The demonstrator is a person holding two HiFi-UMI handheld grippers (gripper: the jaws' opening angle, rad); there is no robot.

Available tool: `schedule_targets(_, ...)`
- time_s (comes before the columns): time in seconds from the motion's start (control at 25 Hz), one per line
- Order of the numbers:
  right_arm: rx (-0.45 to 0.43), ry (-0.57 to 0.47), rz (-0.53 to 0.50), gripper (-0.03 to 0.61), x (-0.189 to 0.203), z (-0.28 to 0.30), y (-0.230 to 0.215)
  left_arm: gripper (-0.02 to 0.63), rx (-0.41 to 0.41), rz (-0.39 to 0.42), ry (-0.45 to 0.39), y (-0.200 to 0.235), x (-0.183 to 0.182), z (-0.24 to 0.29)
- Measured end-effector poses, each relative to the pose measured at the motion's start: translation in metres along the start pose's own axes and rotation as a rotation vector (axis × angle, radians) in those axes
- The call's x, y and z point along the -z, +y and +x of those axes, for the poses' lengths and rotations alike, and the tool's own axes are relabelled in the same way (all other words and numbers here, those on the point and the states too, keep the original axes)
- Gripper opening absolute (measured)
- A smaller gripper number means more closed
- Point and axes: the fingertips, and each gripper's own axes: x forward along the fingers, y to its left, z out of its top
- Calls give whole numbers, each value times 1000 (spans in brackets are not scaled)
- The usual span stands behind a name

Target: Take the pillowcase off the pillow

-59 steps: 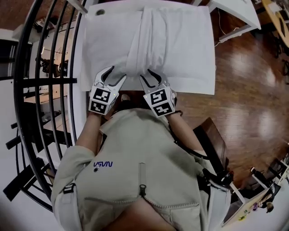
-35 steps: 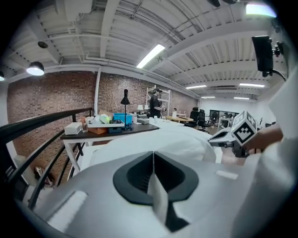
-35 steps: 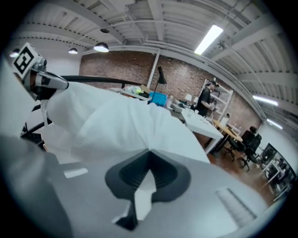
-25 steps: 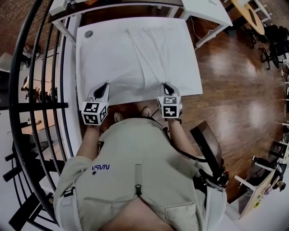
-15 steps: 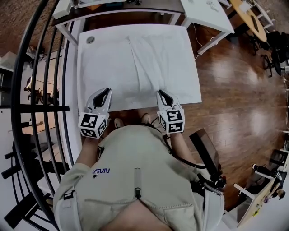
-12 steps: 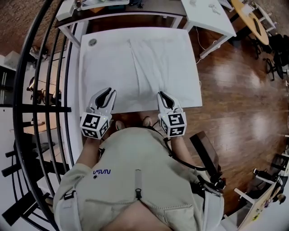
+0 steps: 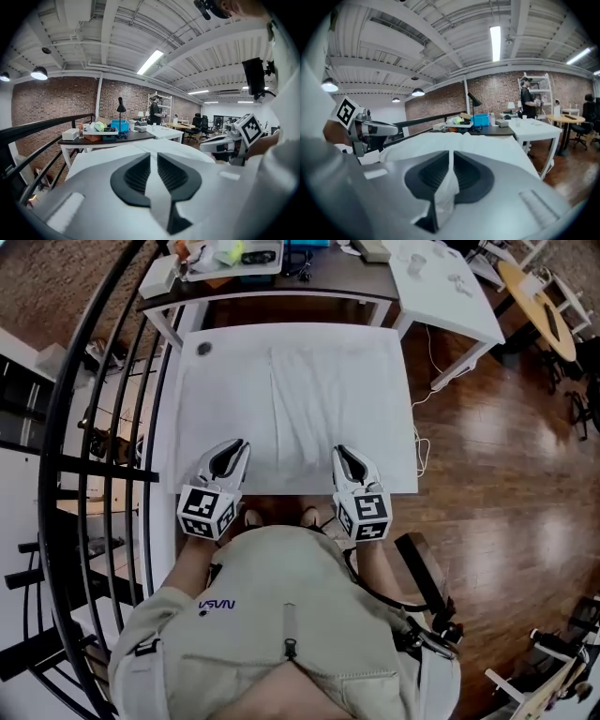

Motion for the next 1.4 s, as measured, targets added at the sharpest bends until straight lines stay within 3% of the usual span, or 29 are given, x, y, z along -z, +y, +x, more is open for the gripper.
schedule_targets(0.08,-12,-2,0,31,2,1,-5,3,-26,27,9,-4,1,4)
schedule_targets(0.24,-20,9,5,29,6,1,-12,3,-19,55,40,-16,5,10)
schedule_targets(0.4,-10,17,14,29,1,8,-10,42,10,47,59,-6,2,20)
schedule_targets(0.6,39,36,0,29,-8,19,-4,68,70,37,24,15,-7,46)
schedule_targets(0.88,89,53,-39,29,-46,51,9,87,131,44,20,61,-28,64)
schedule_targets(1.12,40,26,-101,29,-84,88,-3,144,120,66,40,86,-36,91)
schedule_targets(1.4,-47,69,-212,33,-115,157,-24,152,61,71,132,86,-31,136)
